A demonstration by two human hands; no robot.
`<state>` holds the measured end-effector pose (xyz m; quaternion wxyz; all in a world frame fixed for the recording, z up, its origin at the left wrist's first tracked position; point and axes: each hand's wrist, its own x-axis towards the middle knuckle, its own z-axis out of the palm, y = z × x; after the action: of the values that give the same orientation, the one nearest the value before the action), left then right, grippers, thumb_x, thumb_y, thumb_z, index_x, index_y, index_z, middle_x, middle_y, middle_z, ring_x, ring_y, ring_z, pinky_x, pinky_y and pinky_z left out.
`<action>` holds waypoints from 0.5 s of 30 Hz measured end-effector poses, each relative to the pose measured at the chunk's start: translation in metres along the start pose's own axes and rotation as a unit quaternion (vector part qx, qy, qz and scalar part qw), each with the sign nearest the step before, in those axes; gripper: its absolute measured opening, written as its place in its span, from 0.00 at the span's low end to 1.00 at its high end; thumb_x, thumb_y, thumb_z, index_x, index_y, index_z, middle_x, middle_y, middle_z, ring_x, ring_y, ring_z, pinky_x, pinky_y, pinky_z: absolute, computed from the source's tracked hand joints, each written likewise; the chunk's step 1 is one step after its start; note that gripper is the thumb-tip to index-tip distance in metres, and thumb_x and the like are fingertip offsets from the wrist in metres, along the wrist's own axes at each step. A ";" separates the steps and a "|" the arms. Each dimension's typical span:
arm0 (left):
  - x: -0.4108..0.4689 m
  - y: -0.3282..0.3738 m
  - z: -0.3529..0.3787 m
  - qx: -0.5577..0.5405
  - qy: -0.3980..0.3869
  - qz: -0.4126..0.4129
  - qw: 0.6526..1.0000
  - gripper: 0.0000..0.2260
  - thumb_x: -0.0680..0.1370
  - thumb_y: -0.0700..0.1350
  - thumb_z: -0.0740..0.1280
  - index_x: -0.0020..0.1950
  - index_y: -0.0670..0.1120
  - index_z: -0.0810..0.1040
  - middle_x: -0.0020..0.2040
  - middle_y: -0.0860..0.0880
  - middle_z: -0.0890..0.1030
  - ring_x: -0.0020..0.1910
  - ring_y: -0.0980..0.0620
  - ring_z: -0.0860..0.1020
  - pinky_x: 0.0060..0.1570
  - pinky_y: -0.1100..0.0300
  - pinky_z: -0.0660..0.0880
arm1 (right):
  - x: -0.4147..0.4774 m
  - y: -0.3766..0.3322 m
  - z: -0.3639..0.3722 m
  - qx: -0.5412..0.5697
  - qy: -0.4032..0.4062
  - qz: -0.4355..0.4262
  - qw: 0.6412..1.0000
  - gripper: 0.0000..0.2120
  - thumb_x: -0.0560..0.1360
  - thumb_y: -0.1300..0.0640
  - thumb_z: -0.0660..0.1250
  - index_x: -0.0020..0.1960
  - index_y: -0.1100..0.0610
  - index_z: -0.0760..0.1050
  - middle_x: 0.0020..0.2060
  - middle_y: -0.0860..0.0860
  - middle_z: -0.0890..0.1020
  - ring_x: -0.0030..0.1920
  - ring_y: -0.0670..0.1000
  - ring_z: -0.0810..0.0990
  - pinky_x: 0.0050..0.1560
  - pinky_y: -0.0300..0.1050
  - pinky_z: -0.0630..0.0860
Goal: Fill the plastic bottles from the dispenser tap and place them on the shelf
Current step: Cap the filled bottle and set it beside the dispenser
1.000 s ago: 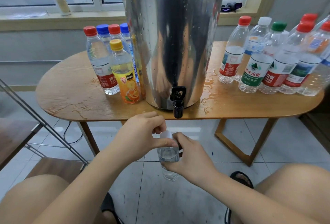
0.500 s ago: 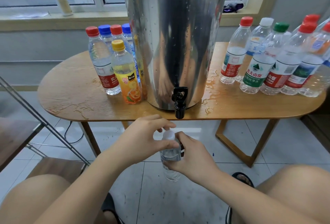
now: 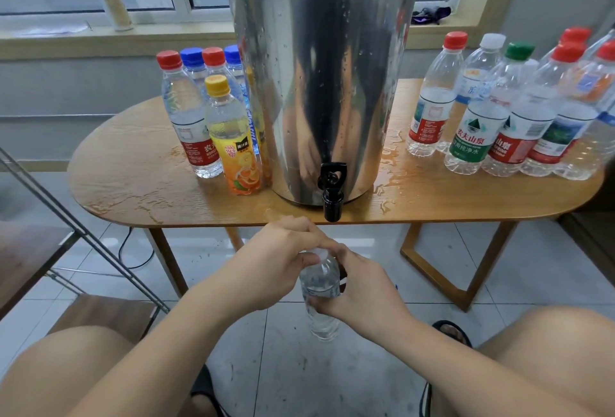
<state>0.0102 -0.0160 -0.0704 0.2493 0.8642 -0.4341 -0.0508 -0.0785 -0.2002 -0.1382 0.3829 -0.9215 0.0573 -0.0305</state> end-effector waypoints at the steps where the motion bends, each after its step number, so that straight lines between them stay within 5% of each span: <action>1: 0.000 -0.001 0.000 -0.005 0.004 0.003 1.000 0.17 0.85 0.43 0.72 0.70 0.59 0.84 0.63 0.61 0.81 0.64 0.59 0.77 0.66 0.56 0.76 | 0.000 0.000 0.000 0.003 0.001 0.003 1.000 0.32 0.66 0.40 0.81 0.65 0.42 0.73 0.51 0.42 0.83 0.51 0.44 0.82 0.50 0.45 0.81; 7: 0.000 -0.003 -0.002 -0.015 0.062 -0.037 0.997 0.20 0.76 0.69 0.69 0.62 0.62 0.87 0.50 0.61 0.81 0.51 0.60 0.79 0.51 0.52 0.80 | 0.003 0.000 0.002 0.003 -0.006 -0.002 1.000 0.28 0.65 0.38 0.80 0.56 0.40 0.68 0.49 0.41 0.82 0.50 0.46 0.81 0.48 0.50 0.82; 15: 0.000 0.003 0.013 -0.007 0.090 -0.013 0.996 0.10 0.83 0.54 0.73 0.64 0.58 0.86 0.51 0.58 0.79 0.50 0.56 0.79 0.51 0.50 0.80 | 0.002 0.003 -0.001 0.010 0.007 -0.014 1.000 0.28 0.65 0.37 0.80 0.59 0.40 0.70 0.49 0.41 0.82 0.50 0.46 0.82 0.48 0.51 0.82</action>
<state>0.0045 -0.0227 -0.0798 0.2924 0.8691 -0.3985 0.0208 -0.0774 -0.2034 -0.1393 0.3917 -0.9179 0.0472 -0.0427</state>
